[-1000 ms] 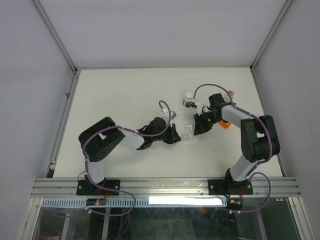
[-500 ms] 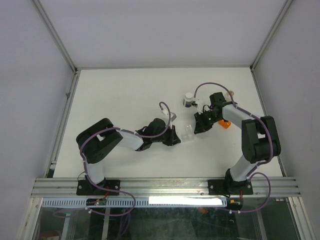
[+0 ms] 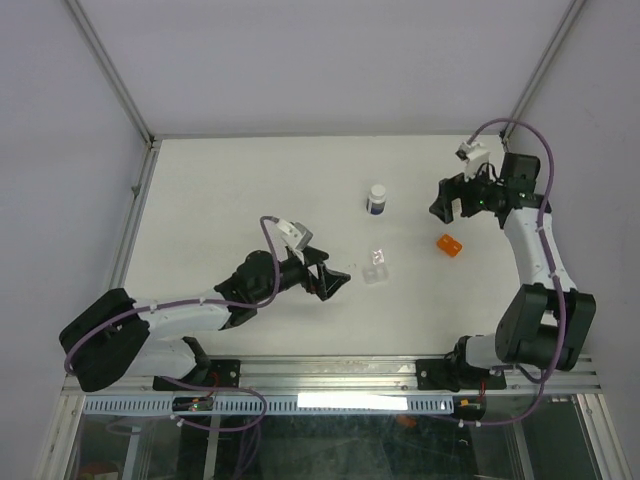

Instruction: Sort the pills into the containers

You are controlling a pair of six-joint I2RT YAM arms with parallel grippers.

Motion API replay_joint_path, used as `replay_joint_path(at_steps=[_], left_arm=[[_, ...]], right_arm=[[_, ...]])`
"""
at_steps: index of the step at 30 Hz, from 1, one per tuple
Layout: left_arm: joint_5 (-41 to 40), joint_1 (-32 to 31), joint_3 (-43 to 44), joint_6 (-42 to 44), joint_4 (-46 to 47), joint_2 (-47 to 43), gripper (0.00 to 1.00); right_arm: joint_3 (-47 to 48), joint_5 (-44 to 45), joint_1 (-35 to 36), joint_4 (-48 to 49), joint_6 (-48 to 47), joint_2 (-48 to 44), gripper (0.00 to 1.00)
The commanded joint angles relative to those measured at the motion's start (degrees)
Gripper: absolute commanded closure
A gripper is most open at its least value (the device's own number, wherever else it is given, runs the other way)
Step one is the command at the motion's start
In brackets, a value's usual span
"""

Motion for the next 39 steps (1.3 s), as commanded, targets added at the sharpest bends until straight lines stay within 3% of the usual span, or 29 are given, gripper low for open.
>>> replay_joint_path(at_steps=[1, 6, 14, 17, 22, 35, 39], left_arm=[[0.2, 0.9, -6.0, 5.0, 12.7, -6.9, 0.01], [2.1, 1.0, -6.8, 6.1, 8.7, -11.4, 0.01], [0.1, 1.1, -10.0, 6.2, 8.3, -16.0, 0.01], [-0.2, 1.1, -10.2, 6.2, 7.7, -16.5, 0.01], [0.0, 1.1, -10.4, 6.0, 7.0, -16.7, 0.01], [0.0, 1.1, -10.5, 6.0, 6.3, -16.9, 0.01], [0.2, 1.1, -10.5, 6.0, 6.2, -16.8, 0.01]], right_arm=[[13.1, 3.8, -4.5, 0.6, 3.2, 8.5, 0.02], [28.3, 12.0, -4.6, -8.7, 1.1, 21.3, 0.02], [42.5, 17.3, -2.8, -18.8, -1.0, 34.0, 0.12], [44.1, 20.4, -1.1, -19.4, -0.7, 36.3, 0.17], [48.6, 23.6, 0.2, -22.1, 0.9, 40.8, 0.34], [48.4, 26.0, 0.6, -22.6, 1.2, 42.5, 0.48], [47.6, 26.1, 0.6, -22.5, 0.9, 42.0, 0.60]])
